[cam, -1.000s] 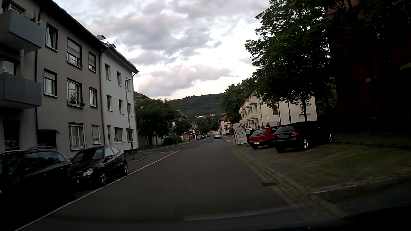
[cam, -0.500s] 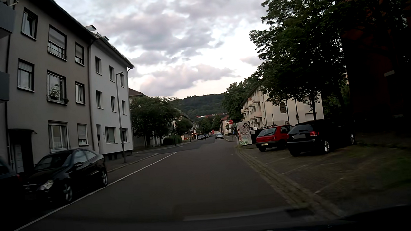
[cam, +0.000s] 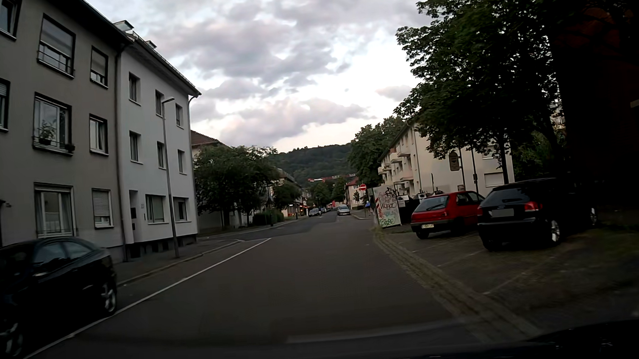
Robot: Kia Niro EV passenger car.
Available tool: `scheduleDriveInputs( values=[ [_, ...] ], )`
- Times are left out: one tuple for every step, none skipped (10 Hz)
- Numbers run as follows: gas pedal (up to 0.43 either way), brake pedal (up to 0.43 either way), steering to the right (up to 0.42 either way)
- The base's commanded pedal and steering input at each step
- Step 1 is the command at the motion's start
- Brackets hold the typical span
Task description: Follow the waypoints while adhering to traffic rules and regulations
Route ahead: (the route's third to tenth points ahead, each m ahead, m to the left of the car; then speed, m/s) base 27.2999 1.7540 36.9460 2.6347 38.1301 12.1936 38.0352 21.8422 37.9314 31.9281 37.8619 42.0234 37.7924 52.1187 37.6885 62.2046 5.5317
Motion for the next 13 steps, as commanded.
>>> scheduleDriveInputs(
  values=[
    [0.087,0.000,-0.010],
    [0.087,0.000,-0.009],
    [0.098,0.000,-0.008],
    [0.098,0.000,-0.008],
    [0.098,0.000,-0.008],
    [0.098,0.000,-0.008],
    [0.098,0.000,-0.008],
    [0.098,0.000,-0.007],
    [0.098,0.000,-0.004],
    [0.098,0.000,-0.003],
    [0.098,0.000,-0.003],
    [0.098,0.000,-0.003],
    [0.098,0.000,-0.003]
  ],
)
